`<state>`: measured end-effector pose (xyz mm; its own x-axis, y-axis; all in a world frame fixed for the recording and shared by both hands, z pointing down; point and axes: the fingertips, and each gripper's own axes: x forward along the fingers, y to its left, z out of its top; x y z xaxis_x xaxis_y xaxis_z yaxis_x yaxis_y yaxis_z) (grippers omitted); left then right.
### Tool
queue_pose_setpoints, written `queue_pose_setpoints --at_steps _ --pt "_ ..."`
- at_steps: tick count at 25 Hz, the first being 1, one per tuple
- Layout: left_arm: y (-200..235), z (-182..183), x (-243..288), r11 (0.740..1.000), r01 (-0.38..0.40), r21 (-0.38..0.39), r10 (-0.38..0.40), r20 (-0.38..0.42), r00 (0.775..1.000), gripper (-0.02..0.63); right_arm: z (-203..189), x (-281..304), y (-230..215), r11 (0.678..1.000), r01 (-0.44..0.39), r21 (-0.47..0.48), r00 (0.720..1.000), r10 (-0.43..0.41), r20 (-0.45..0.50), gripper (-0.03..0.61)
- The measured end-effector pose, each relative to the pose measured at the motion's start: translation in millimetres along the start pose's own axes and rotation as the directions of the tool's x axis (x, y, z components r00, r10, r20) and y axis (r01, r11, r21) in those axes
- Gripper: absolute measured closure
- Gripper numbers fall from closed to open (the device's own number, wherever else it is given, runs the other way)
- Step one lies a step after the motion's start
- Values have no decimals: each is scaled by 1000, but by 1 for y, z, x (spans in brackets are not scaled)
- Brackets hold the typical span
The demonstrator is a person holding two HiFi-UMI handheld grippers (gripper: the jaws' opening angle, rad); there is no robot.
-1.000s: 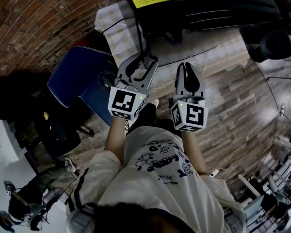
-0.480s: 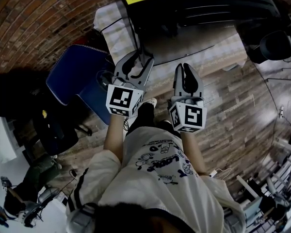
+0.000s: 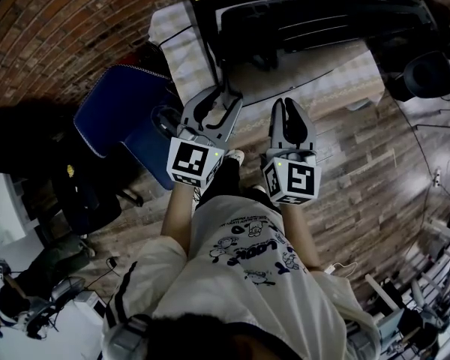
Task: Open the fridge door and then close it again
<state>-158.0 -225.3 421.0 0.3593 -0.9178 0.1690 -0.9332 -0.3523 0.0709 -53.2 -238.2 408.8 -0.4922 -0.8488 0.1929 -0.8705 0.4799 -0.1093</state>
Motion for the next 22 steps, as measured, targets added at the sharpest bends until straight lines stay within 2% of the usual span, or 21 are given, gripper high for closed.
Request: queue_pose_setpoints --at_steps 12,22 --pt "-41 -8 -20 999 -36 -5 36 3 999 443 -4 -38 -6 1000 -8 3 1000 8 5 511" --pt "-78 -13 -33 999 -38 1 38 -4 999 454 -8 -75 -1 997 -75 -8 997 75 -6 511"
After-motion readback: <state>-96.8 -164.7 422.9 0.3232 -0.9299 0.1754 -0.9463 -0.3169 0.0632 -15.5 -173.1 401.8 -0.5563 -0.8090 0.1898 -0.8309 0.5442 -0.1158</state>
